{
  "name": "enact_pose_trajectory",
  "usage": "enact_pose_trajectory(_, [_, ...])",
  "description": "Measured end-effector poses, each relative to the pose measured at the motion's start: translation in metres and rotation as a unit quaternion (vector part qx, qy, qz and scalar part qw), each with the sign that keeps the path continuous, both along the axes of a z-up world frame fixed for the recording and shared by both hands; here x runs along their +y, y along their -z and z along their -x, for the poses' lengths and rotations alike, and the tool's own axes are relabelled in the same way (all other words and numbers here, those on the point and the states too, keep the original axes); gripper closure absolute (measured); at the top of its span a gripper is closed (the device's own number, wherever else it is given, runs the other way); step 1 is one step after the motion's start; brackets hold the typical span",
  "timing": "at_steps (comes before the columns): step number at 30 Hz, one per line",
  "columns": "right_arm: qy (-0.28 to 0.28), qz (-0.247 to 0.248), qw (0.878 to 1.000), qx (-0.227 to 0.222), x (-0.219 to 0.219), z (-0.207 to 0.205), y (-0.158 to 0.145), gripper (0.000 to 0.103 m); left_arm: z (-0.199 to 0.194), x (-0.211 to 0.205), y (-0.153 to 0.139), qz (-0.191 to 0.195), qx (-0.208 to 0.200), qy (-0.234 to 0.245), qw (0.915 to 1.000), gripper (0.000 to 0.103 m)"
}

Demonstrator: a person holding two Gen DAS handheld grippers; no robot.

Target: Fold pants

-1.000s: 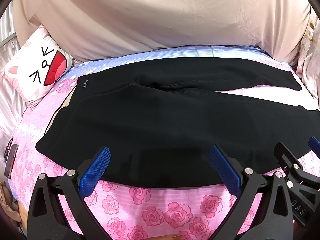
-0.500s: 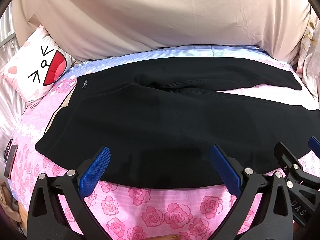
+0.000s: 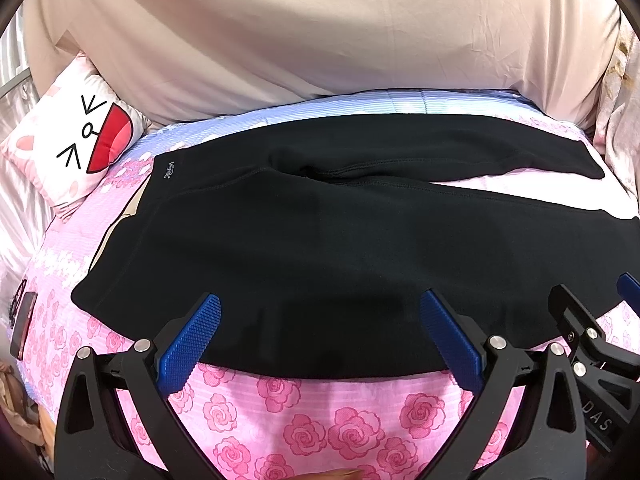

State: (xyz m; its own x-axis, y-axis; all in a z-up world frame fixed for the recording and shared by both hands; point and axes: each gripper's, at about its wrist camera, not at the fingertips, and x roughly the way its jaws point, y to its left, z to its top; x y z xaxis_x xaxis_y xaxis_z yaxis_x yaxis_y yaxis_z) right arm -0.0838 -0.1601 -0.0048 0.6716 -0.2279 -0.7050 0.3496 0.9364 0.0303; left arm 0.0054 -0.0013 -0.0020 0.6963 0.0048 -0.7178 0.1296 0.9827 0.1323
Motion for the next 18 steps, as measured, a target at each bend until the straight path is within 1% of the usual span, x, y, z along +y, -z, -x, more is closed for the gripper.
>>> enact_pose_trajectory(18, [0.000, -0.001, 1.000, 0.002, -0.0016, -0.0013, 0.0005, 0.005, -0.0034, -0.0041, 0.0000, -0.004, 0.000, 0.002, 1.0000, 0.005])
